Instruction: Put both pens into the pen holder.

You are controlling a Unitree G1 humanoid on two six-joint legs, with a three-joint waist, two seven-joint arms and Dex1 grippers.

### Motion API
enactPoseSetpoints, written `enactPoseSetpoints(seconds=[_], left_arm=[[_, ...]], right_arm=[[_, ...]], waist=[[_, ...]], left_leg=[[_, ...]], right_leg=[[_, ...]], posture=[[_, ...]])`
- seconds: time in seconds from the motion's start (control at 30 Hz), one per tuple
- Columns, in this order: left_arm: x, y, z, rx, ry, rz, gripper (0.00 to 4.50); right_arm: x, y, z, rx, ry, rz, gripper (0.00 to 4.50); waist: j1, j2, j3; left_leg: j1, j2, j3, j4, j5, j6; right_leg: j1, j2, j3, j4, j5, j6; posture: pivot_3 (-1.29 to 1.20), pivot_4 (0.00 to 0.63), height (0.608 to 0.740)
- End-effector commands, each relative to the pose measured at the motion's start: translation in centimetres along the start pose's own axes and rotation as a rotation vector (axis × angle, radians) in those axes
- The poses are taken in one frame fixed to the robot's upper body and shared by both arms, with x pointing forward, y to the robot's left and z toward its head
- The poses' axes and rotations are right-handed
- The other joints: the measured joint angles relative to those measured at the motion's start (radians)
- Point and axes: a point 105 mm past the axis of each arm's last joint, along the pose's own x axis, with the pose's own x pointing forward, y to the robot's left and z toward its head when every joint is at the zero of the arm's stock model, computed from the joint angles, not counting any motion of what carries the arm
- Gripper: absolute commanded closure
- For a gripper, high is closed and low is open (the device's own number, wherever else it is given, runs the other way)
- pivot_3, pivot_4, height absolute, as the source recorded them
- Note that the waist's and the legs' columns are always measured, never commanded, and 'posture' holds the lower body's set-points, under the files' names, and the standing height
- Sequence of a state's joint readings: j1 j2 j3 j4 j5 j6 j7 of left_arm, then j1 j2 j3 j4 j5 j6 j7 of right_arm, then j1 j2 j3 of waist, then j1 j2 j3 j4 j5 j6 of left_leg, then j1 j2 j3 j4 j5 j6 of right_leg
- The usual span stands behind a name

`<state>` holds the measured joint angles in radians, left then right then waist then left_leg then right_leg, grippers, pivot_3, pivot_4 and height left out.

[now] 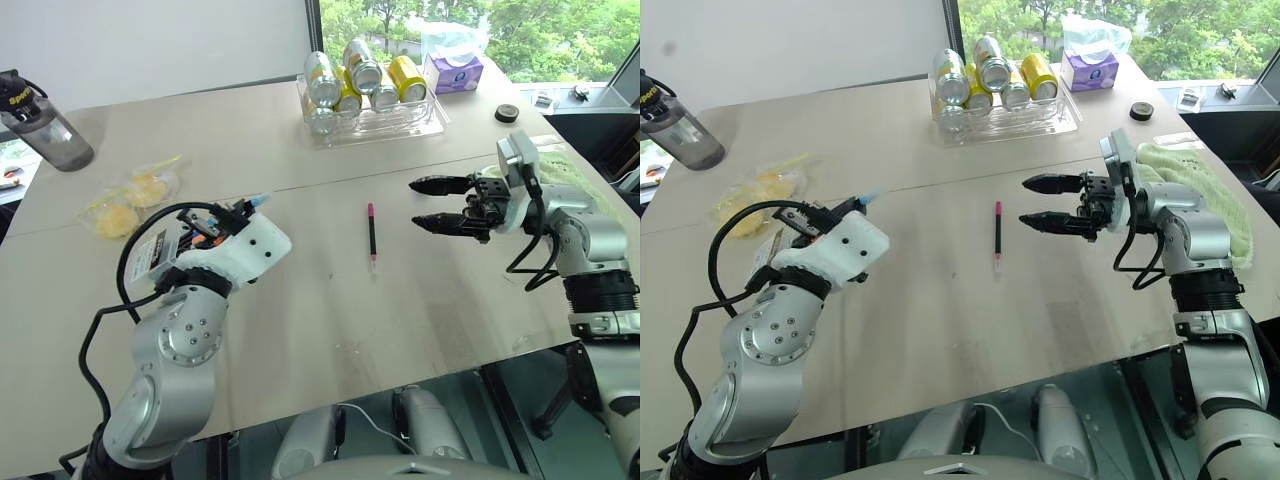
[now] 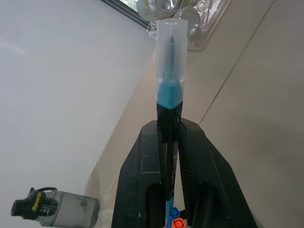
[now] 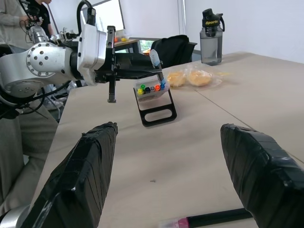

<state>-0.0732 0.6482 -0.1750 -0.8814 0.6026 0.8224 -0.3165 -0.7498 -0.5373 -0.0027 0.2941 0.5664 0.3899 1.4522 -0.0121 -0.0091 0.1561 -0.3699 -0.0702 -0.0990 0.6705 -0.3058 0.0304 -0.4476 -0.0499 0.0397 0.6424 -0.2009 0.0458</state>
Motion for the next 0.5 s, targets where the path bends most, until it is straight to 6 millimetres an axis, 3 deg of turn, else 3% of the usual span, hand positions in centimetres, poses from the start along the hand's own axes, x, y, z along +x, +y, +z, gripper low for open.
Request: enactPoseSetpoints(seconds=[0.03, 0.5], left_arm=[[-0.32, 1.47, -0.05, 0.022, 0.007, 0.061, 4.5], [-0.92, 1.43, 0.61, 0.014, 0.01, 0.065, 4.5]], right_arm=[[0.13, -0.11, 1.67, -0.061, -0.031, 0.021, 0.82], [-0.13, -0.96, 1.25, -0.077, -0.008, 0.003, 0.82]], waist=[[0.0, 0.0, 0.0], [0.0, 0.0, 0.0]], left_leg=[[0.0, 0.0, 0.0, 0.0, 0.0, 0.0], [0.0, 0.0, 0.0, 0.0, 0.0, 0.0]], right_leg=[[0.0, 0.0, 0.0, 0.0, 0.0, 0.0], [0.0, 0.0, 0.0, 0.0, 0.0, 0.0]], posture=[[0.0, 0.15, 0.739], [0.0, 0.15, 0.739]])
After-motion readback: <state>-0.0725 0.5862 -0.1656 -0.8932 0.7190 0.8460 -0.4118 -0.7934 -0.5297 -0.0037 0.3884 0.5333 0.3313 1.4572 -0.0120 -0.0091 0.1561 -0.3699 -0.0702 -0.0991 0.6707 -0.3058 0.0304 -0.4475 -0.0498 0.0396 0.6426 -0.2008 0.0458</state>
